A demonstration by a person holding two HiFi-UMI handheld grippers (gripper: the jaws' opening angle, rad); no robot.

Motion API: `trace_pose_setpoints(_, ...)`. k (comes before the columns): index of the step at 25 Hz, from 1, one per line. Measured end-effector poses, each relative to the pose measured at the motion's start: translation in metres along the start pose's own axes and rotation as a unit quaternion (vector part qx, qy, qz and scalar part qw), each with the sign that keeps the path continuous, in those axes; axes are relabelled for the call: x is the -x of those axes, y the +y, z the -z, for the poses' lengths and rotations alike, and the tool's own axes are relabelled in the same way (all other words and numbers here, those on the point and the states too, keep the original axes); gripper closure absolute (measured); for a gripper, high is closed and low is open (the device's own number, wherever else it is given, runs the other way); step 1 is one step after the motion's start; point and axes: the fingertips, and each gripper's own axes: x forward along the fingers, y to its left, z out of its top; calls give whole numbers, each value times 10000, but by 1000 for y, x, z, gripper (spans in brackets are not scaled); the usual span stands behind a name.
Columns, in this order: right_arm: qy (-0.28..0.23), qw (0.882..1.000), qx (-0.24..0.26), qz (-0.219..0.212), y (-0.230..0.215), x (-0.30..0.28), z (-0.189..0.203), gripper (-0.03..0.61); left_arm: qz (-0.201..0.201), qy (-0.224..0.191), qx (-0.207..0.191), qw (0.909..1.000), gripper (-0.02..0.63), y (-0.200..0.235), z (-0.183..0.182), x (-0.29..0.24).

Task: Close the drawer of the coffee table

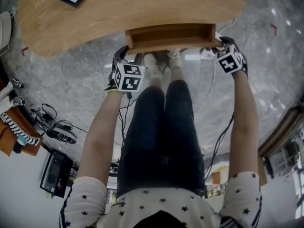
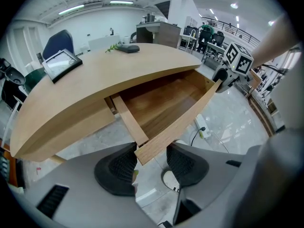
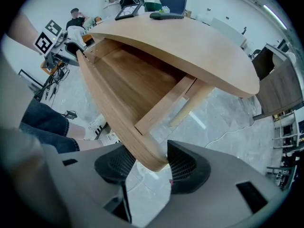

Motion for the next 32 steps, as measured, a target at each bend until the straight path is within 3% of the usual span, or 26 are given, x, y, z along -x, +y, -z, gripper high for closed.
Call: trace_pose_setpoints(32,-147,9999,-73,-54,-27,-1,-32,364,-163,-56,164,9997,407,27,-32,-7)
